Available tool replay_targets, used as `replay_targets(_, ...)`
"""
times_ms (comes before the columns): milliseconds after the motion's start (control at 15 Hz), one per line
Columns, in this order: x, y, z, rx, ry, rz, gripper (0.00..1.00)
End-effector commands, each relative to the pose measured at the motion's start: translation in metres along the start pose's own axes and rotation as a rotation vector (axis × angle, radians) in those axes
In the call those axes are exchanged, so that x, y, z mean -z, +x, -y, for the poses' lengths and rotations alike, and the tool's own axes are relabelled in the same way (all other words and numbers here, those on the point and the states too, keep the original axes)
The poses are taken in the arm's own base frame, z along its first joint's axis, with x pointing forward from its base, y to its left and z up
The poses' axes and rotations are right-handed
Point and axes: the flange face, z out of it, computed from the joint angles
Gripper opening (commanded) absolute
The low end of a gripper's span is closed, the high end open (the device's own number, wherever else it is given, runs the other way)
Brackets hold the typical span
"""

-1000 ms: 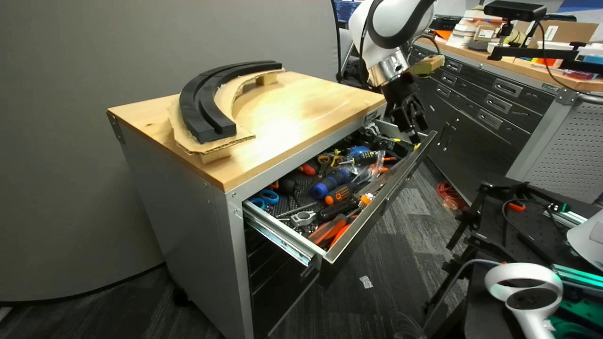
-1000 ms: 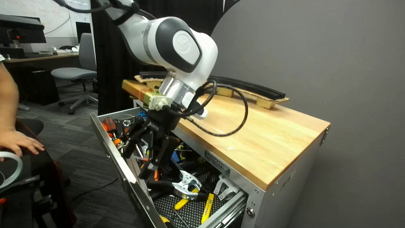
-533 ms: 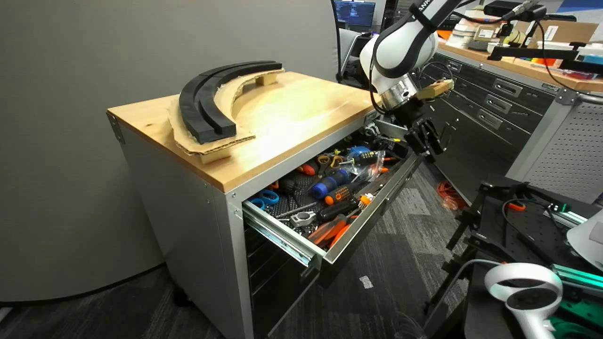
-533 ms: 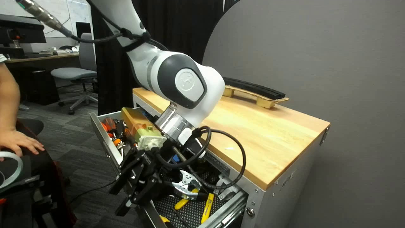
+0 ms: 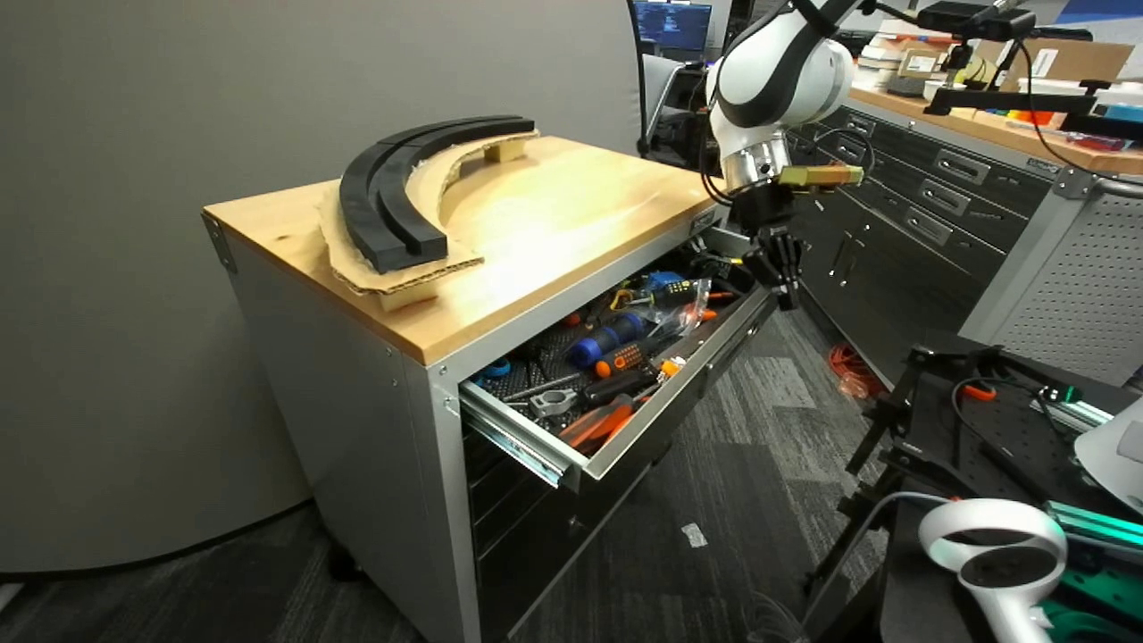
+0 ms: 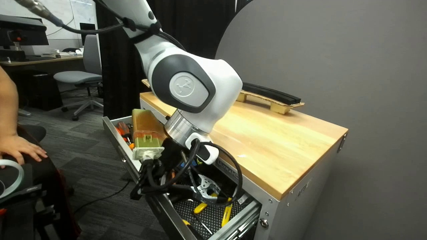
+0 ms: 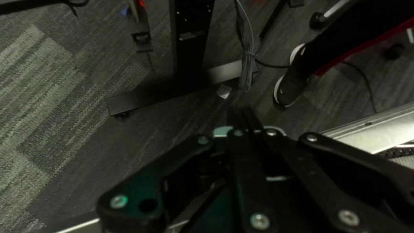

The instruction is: Put the screwdriver inside the open drawer then close the drawer

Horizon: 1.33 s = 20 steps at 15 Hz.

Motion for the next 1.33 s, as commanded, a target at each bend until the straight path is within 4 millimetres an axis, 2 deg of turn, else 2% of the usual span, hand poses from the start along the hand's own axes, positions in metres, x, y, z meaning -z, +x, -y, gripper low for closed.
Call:
replay_targets(0, 0.002, 0.009, 0.010, -0.039, 0.081, -0.164, 0.00)
replay_targets(267, 0.009, 0.025, 0.011, -0.066, 0.132, -0.331, 0.03)
replay_targets(533, 0.020, 0.035, 0.021, -0.070, 0.147, -0.520, 0.02)
replay_targets(733, 0.025, 0.030, 0.031, -0.057, 0.115, -0.686, 0.02)
replay_targets(800, 0.017, 0.028, 0.033, -0.057, 0.119, -0.720, 0.02)
replay_targets(1267, 0.001, 0.011, 0.049, -0.048, 0.153, -0.901, 0.02)
